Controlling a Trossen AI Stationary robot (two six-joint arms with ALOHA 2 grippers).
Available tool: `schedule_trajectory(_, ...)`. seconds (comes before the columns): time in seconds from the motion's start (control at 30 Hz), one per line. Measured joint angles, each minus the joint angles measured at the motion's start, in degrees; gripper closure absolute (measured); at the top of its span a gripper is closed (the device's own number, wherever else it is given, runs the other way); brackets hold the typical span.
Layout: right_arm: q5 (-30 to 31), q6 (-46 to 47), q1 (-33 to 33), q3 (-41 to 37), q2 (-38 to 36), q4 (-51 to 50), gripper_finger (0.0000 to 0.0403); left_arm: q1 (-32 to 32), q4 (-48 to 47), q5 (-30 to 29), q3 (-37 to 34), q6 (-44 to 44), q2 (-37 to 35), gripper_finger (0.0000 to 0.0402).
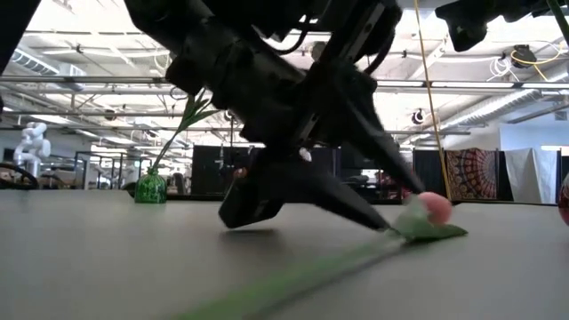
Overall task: Sort flowers into vase by color
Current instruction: Put the pink flower into the green vase
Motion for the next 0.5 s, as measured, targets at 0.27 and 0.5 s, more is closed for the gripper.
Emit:
schedule_trajectory(0.27, 0.00, -0.01, 0.00, 0.00, 0.00, -0.09, 0.0250, -0.02, -0.99, 0.93, 1.28, 1.93, -0.05, 0.0260)
schedule_trajectory(0.5, 0.00, -0.02, 0.00, 0.00, -0.02, -0.11, 0.0250, 0.00, -4.83, 0.12, 1.28, 2.72, -0.15, 0.0260)
